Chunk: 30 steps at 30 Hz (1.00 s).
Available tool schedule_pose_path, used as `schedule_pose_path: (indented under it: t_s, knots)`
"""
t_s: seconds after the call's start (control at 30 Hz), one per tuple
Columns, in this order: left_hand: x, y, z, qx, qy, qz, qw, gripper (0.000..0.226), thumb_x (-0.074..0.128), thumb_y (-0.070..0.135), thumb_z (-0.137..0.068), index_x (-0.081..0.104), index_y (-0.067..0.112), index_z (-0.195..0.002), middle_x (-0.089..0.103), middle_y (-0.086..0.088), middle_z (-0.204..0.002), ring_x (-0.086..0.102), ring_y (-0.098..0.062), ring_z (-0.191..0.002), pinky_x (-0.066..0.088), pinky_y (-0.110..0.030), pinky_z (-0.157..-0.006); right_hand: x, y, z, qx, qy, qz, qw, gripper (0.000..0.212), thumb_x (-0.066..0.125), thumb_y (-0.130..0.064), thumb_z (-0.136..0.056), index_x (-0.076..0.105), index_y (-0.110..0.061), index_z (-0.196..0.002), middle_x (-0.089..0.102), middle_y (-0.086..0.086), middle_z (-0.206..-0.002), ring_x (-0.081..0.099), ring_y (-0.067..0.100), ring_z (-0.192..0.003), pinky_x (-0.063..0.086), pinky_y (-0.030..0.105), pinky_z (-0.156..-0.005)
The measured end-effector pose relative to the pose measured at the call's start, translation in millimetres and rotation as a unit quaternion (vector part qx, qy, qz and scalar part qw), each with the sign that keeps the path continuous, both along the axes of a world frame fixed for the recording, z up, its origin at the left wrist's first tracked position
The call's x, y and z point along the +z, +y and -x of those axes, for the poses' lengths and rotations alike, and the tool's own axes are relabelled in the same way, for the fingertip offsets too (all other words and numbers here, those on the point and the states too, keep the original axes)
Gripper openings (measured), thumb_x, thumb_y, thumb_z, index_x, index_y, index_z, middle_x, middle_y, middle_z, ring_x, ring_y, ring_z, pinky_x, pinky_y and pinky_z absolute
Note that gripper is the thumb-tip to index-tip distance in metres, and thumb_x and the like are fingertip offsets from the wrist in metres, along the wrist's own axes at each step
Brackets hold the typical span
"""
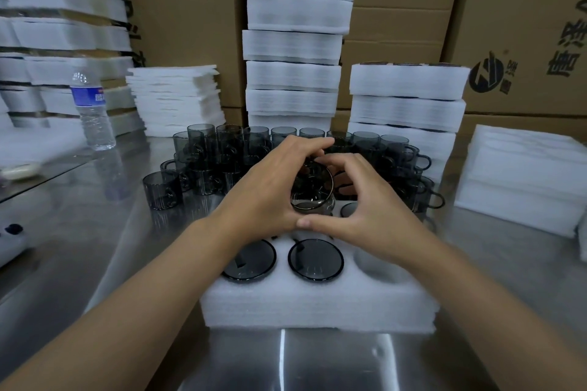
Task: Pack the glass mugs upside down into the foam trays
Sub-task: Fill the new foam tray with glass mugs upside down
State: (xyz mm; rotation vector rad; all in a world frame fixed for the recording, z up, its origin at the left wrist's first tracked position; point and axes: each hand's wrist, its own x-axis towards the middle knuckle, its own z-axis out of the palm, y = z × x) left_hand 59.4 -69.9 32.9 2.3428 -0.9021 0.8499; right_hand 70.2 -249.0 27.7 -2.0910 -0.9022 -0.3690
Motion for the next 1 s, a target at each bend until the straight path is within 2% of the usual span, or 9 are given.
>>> schedule_pose_path:
  t_s: [0.13, 0.27, 0.33, 0.4, 0.5, 0.57, 0.7, 0.87, 1.0]
  knots:
    - [1.1, 0.0, 0.4, -0.018, -0.005, -0.006, 1.0, 0.094, 0.086, 0.03, -0.065, 0.029, 0.027, -0.139, 0.046, -0.005, -0.131, 0.046, -0.012, -0.12, 0.046, -0.038, -0.098, 1.2, -0.3, -1.8, -0.003, 0.005, -0.009, 1.0, 0.07, 0.079, -0.057, -0.06, 0.045, -0.046, -0.12, 0.045, -0.026, -0.117, 0.042, -0.014, -0.112, 0.036, 0.007, -0.09]
    - [-0.7, 0.1, -0.2, -0.021, 0.005, -0.004, 1.0, 0.101, 0.083, 0.046, -0.061, 0.025, 0.031, -0.143, 0.04, 0.002, -0.134, 0.046, -0.008, -0.119, 0.047, -0.033, -0.094, 6.0, -4.6, -3.4, 0.006, 0.047, -0.016, 0.999, 0.059, 0.073, -0.061, -0.056, 0.051, -0.049, -0.109, 0.056, -0.022, -0.109, 0.056, -0.008, -0.102, 0.044, 0.015, -0.085]
    - [-1.0, 0.7, -0.3, -0.003, 0.031, -0.007, 0.999, 0.111, 0.083, 0.05, -0.059, 0.016, 0.036, -0.146, 0.034, 0.008, -0.136, 0.048, -0.003, -0.11, 0.05, -0.031, -0.085, 10.4, -11.3, -7.1, 0.022, 0.101, -0.04, 0.994, 0.057, 0.075, -0.056, -0.054, 0.053, -0.046, -0.106, 0.064, -0.015, -0.104, 0.065, 0.004, -0.095, 0.053, 0.033, -0.086]
    - [-1.8, 1.7, -0.2, 0.018, 0.049, -0.023, 0.998, 0.114, 0.078, 0.059, -0.06, 0.008, 0.04, -0.147, 0.029, 0.011, -0.139, 0.048, 0.0, -0.105, 0.052, -0.032, -0.079, 18.7, -22.4, -10.3, 0.036, 0.147, -0.034, 0.988, 0.053, 0.076, -0.053, -0.054, 0.055, -0.046, -0.102, 0.069, -0.008, -0.1, 0.069, 0.014, -0.091, 0.054, 0.046, -0.086]
    - [-3.4, 2.3, -1.1, 0.026, 0.063, -0.057, 0.996, 0.103, 0.066, 0.064, -0.067, 0.005, 0.041, -0.147, 0.022, 0.017, -0.138, 0.048, 0.0, -0.107, 0.053, -0.034, -0.076, 33.4, -42.0, -10.7, 0.073, 0.189, 0.019, 0.979, 0.049, 0.077, -0.049, -0.056, 0.058, -0.043, -0.1, 0.068, -0.012, -0.102, 0.07, 0.013, -0.092, 0.053, 0.039, -0.088]
    - [-4.4, 2.6, -2.2, 0.021, 0.079, -0.076, 0.994, 0.1, 0.066, 0.062, -0.069, 0.006, 0.042, -0.147, 0.019, 0.021, -0.137, 0.047, 0.0, -0.108, 0.054, -0.034, -0.076, 40.5, -53.1, -9.9, 0.092, 0.218, 0.039, 0.971, 0.051, 0.079, -0.043, -0.056, 0.059, -0.036, -0.103, 0.069, -0.01, -0.102, 0.069, 0.013, -0.094, 0.052, 0.029, -0.082]
    - [-6.2, 3.9, -4.8, 0.018, 0.114, -0.094, 0.989, 0.088, 0.064, 0.059, -0.073, 0.014, 0.045, -0.145, 0.017, 0.024, -0.14, 0.045, 0.003, -0.108, 0.052, -0.031, -0.08, 51.3, -72.1, -8.2, 0.114, 0.254, 0.056, 0.959, 0.047, 0.077, -0.025, -0.064, 0.06, -0.028, -0.108, 0.071, -0.004, -0.102, 0.068, 0.015, -0.096, 0.051, 0.022, -0.076]
    - [-6.3, 2.9, -5.5, 0.025, 0.128, -0.097, 0.987, 0.076, 0.058, 0.056, -0.075, 0.025, 0.042, -0.142, 0.021, 0.026, -0.137, 0.049, 0.001, -0.107, 0.052, -0.031, -0.082, 52.5, -83.7, -4.0, 0.162, 0.326, 0.146, 0.92, 0.055, 0.081, -0.028, -0.055, 0.062, -0.021, -0.106, 0.069, -0.001, -0.1, 0.066, 0.014, -0.094, 0.05, 0.021, -0.076]
    - [-5.6, 2.0, -5.0, 0.027, 0.129, -0.101, 0.986, 0.07, 0.057, 0.058, -0.075, 0.034, 0.04, -0.138, 0.025, 0.027, -0.133, 0.051, 0.002, -0.104, 0.052, -0.034, -0.083, 53.1, -82.8, -2.3, 0.171, 0.332, 0.166, 0.913, 0.049, 0.082, -0.026, -0.057, 0.065, -0.03, -0.102, 0.068, 0.001, -0.101, 0.064, 0.013, -0.094, 0.05, 0.025, -0.079]
